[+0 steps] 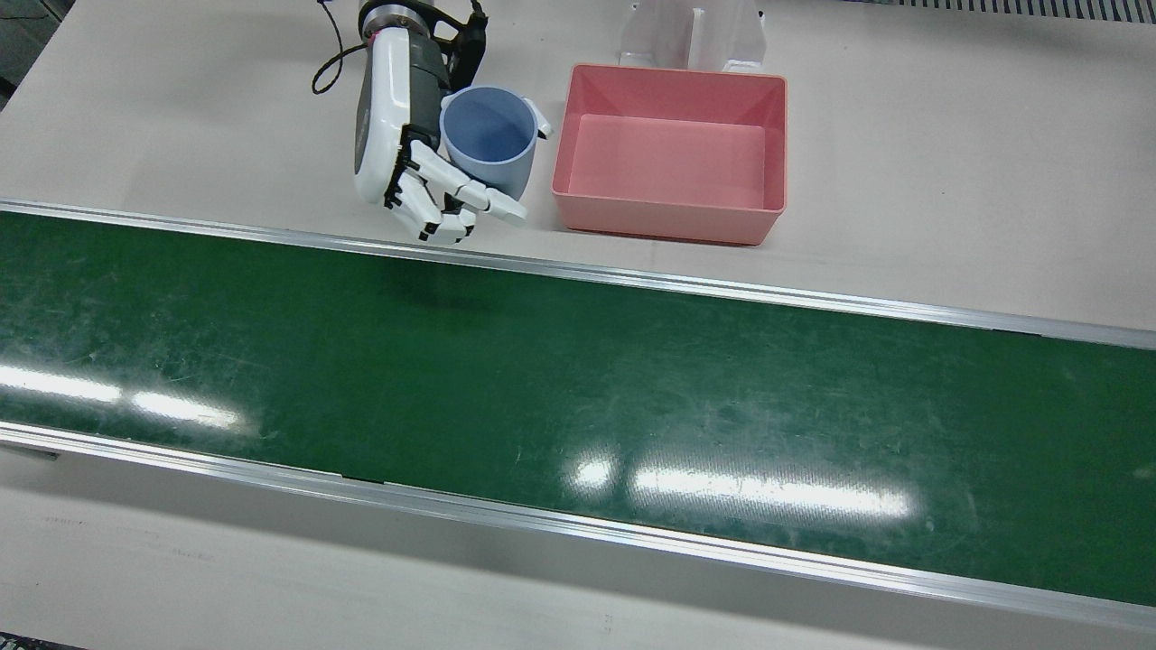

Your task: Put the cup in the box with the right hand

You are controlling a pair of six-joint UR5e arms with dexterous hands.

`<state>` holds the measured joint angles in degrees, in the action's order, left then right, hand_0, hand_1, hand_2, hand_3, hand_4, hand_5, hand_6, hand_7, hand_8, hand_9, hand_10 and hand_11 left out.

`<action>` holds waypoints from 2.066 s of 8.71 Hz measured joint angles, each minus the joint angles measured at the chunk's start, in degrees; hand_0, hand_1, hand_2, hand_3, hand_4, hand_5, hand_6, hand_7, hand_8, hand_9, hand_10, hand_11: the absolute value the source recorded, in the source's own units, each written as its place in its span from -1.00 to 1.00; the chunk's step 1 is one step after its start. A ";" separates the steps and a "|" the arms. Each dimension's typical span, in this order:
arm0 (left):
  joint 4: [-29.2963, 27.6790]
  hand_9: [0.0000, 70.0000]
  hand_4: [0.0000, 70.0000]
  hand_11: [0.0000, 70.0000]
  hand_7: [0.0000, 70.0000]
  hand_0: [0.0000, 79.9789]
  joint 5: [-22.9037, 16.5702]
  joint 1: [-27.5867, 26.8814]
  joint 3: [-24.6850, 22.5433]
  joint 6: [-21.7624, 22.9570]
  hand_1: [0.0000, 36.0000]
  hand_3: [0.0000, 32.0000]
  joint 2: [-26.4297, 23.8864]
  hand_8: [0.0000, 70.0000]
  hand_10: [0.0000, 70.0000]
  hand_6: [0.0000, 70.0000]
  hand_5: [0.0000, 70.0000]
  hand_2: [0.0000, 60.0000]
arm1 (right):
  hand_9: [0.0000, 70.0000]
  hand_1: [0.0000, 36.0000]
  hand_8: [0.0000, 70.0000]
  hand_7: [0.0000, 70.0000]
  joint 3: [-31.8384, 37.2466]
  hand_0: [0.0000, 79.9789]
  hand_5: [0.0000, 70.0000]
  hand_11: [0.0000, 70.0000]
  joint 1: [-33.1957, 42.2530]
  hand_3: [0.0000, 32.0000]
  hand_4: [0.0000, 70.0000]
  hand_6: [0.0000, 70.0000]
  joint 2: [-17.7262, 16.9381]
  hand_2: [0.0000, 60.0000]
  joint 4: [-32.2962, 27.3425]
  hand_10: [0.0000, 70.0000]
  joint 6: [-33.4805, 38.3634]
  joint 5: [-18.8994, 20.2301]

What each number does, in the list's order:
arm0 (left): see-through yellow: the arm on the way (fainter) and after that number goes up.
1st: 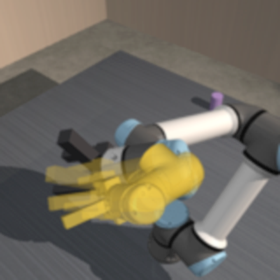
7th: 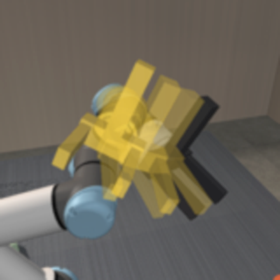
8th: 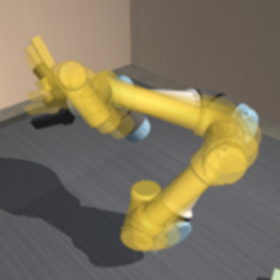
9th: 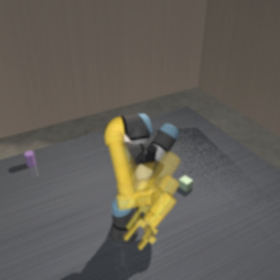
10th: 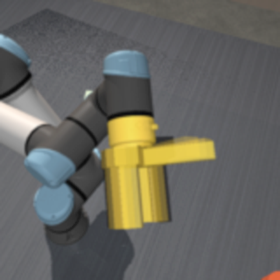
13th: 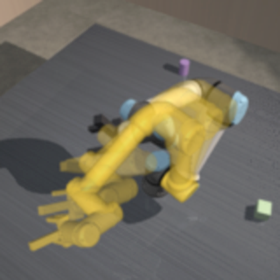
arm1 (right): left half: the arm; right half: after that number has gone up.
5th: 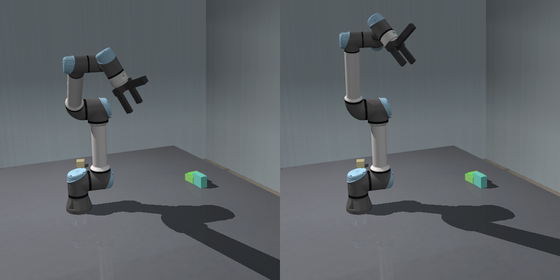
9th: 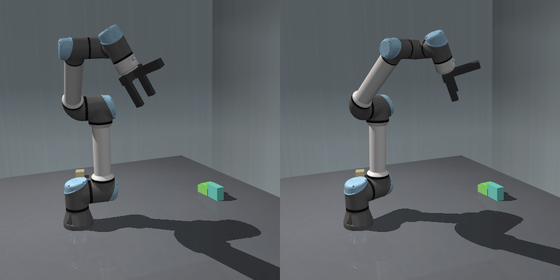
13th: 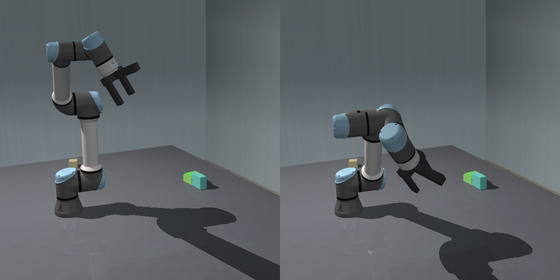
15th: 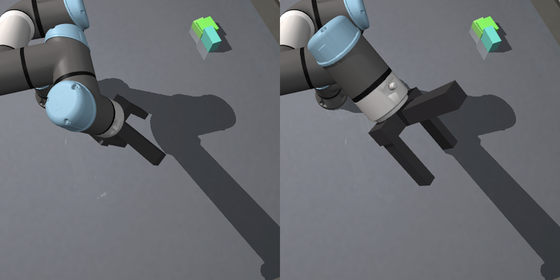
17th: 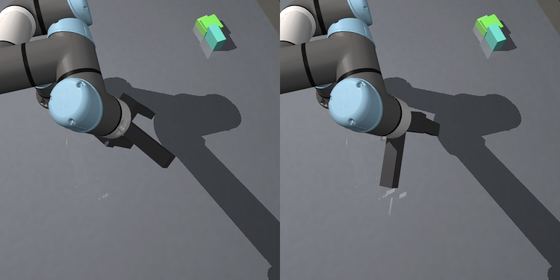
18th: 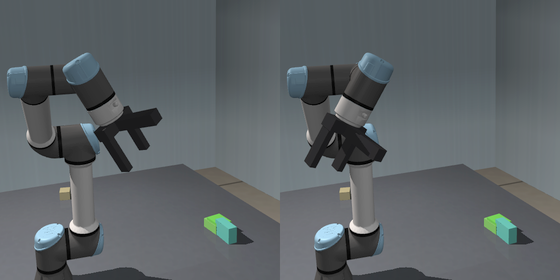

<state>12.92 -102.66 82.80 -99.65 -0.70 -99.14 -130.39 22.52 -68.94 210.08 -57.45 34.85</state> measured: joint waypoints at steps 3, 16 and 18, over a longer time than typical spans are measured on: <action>0.00 -1.00 -1.00 -1.00 -1.00 -1.00 0.00 0.02 0.03 0.00 -1.00 -1.00 0.00 -1.00 -1.00 -1.00 -1.00 -1.00 | 1.00 -0.63 0.81 1.00 -0.09 -0.56 -0.73 1.00 -5.25 -1.00 1.00 0.12 0.61 1.00 -4.87 0.66 -3.50 6.98; -0.09 -1.00 -1.00 -1.00 -1.00 -1.00 0.00 0.06 0.16 0.00 -1.00 -1.00 0.00 -1.00 -1.00 -1.00 -1.00 -1.00 | -0.97 -1.00 -1.00 -1.00 -4.89 -0.87 -1.00 -1.00 -21.92 -0.79 -1.00 -1.00 -7.07 -1.00 -5.02 -1.00 -7.31 16.96; -0.09 -1.00 -1.00 -1.00 -1.00 -1.00 0.00 0.01 0.16 0.00 -1.00 -1.00 0.00 -1.00 -1.00 -1.00 -1.00 -1.00 | -0.95 -1.00 -1.00 -1.00 -9.45 -0.91 -1.00 -1.00 -18.92 -1.00 -1.00 -1.00 -8.24 -1.00 -4.92 -1.00 -7.04 17.06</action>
<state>12.83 -102.66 82.81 -99.49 -0.70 -99.14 -139.84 3.59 -77.17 205.16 -64.49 51.91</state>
